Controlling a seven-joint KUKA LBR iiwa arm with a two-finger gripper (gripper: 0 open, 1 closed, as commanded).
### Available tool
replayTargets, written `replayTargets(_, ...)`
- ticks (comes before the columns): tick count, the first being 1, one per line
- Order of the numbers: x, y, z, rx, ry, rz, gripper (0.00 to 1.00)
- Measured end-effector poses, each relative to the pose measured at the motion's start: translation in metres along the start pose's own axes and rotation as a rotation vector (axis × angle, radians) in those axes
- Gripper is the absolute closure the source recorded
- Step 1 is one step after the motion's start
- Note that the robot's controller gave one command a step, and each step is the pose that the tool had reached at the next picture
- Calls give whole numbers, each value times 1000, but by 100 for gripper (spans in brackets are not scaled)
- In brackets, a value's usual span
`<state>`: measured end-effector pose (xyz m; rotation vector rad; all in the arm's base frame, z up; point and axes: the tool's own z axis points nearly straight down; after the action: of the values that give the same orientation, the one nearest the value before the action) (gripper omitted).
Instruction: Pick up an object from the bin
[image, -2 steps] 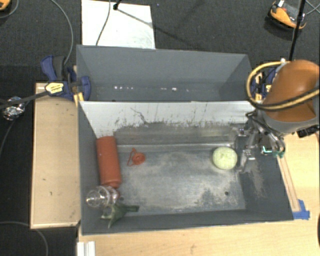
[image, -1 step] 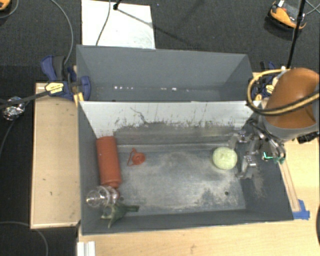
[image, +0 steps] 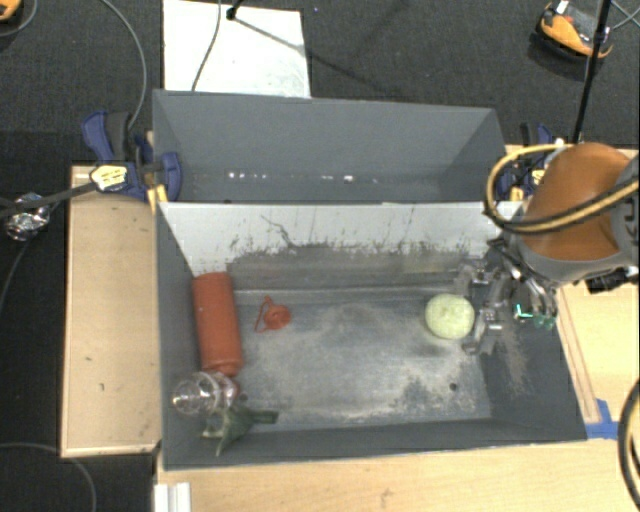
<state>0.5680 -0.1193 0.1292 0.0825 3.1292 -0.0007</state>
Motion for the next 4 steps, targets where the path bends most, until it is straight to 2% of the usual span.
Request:
replayTargets(1,-4,-5,59,-1,5,146,0)
replayTargets(2,-6,-5,56,1,-2,146,100)
replayTargets(4,-4,-6,55,-1,-5,168,100)
